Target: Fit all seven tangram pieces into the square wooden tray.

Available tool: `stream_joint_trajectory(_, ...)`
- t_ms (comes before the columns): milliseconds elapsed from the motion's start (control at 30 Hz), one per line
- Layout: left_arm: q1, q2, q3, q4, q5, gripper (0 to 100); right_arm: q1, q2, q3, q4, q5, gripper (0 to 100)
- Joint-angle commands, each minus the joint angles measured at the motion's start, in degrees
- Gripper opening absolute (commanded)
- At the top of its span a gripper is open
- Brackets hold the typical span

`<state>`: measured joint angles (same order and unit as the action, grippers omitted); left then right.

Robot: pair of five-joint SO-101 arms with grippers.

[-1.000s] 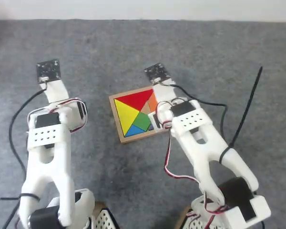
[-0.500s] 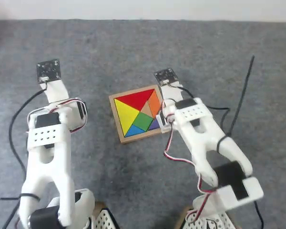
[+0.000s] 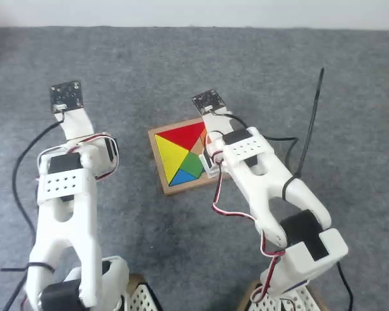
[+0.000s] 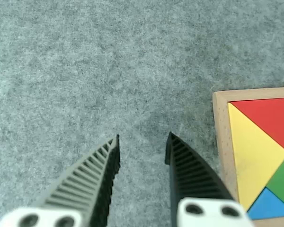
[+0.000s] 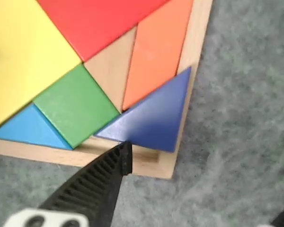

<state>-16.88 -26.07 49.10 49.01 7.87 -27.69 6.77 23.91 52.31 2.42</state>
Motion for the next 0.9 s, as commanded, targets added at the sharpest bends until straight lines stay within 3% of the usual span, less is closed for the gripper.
stream_joint_trajectory(0,0.26,-2.11,-0.13,-0.18,-0.70,16,1.01,-3.03,-3.25,1.45,-0.44,50.4)
stream_joint_trajectory(233,0.26,-2.02,-0.13,-0.18,-0.70,16,5.05,-7.60,-5.98,1.01,-0.26,50.4)
stream_joint_trajectory(433,0.26,-2.02,-0.13,-0.18,-0.70,16,7.69,0.84,-13.63,1.01,1.76,50.4)
stream_joint_trajectory(667,0.26,-2.02,-0.13,-0.18,-0.70,16,6.20,13.76,-24.09,1.71,1.58,50.4)
stream_joint_trajectory(867,0.26,-2.02,-0.13,-0.26,-0.70,16,4.09,15.60,-24.18,5.85,1.41,50.4)
